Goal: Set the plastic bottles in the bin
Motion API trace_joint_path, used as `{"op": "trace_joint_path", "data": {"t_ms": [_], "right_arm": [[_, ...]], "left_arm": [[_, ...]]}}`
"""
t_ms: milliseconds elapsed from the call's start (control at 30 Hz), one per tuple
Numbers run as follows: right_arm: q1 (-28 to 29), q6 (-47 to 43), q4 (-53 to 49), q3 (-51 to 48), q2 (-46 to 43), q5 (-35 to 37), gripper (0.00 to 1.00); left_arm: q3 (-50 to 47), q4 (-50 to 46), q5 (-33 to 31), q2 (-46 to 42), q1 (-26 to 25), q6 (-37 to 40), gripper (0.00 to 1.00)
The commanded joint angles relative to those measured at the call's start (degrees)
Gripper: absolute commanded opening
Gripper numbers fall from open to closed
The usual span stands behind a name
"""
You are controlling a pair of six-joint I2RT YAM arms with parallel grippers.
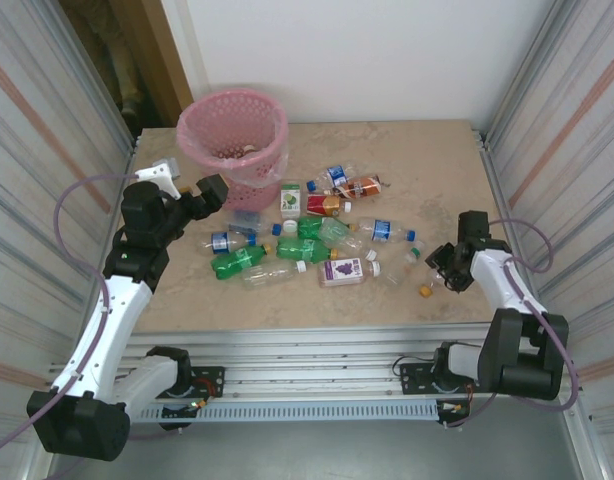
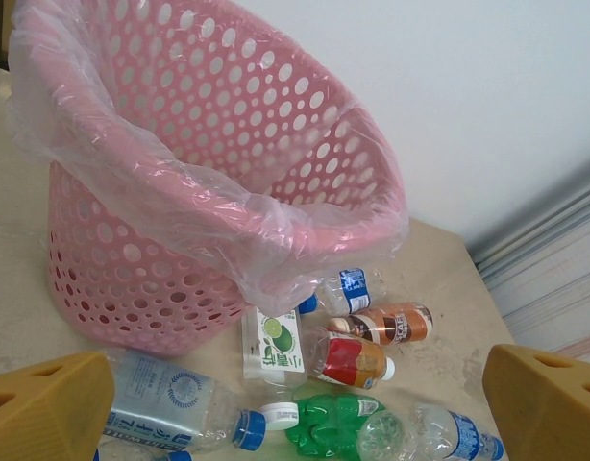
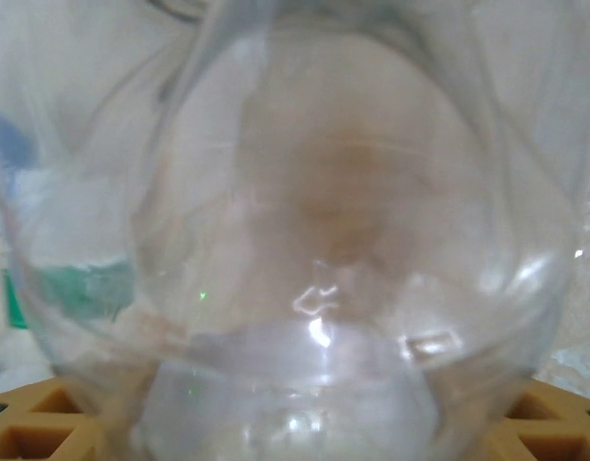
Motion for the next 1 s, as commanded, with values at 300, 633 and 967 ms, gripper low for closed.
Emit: {"op": "trace_joint_path", "data": {"t_ms": [300, 633, 967], "right_arm": [[11.6, -7.5, 4.0, 6.4, -12.8, -0.1, 0.39], [34.3, -21.9, 21.6, 12.7, -9.9, -1.1, 0.38], [42.6, -30.4, 28.6, 19.9, -1.8, -7.9, 0.38]], "left_arm": [[0.4, 2.9, 4.0, 0.3, -0.8, -1.7, 0.99], [5.4, 6.2, 6.9, 6.6, -9.5, -0.5, 0.99], [14.4, 11.0, 16.9, 16.8, -19.1, 0.6, 0.99]]}}
